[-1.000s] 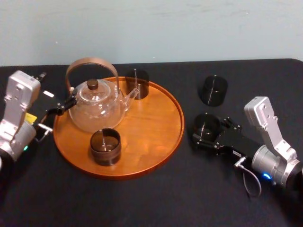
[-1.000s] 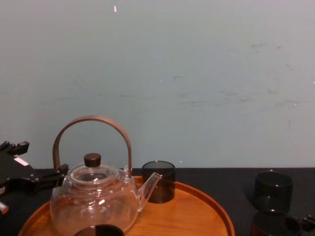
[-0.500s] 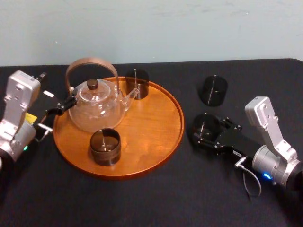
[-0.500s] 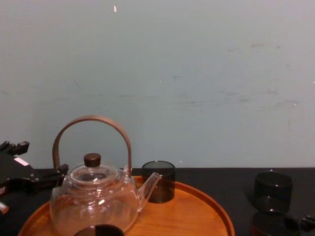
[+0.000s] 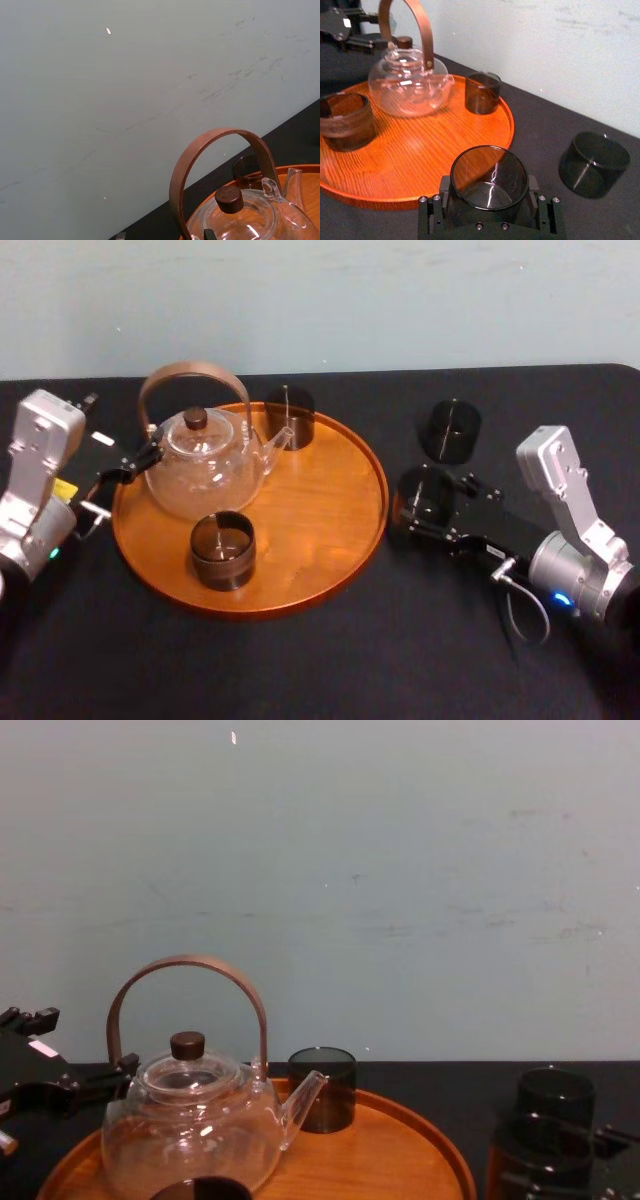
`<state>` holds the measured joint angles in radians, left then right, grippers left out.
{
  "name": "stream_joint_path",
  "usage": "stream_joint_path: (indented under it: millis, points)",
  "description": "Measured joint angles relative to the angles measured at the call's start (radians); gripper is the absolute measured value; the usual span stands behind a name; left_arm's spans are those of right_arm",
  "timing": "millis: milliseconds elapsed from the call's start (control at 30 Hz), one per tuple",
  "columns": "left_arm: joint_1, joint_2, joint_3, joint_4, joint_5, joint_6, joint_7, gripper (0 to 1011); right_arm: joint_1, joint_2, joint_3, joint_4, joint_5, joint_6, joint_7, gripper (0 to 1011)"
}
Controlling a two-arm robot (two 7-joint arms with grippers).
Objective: Pick up the glass from the table and place it on the tray.
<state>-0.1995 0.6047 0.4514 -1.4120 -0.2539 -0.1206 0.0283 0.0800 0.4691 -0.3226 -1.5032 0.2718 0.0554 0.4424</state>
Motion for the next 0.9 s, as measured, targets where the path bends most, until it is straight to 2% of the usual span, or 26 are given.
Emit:
stream_joint_path:
  millis: [233, 433, 900]
  points:
    - [0.000, 0.000, 0.000, 0.000, 0.000, 0.000, 0.000, 1010, 0.019, -0.005, -0.019, -0.028, -0.003, 0.018, -0.001, 902]
    - [0.000, 0.000, 0.000, 0.000, 0.000, 0.000, 0.000, 1009, 0.046, -0.019, -0.054, -0.038, -0.022, 0.035, -0.004, 902]
    - [0.000, 0.000, 0.000, 0.000, 0.000, 0.000, 0.000, 1010, 0.124, -0.087, -0.149, 0.006, -0.081, 0.064, -0.005, 902]
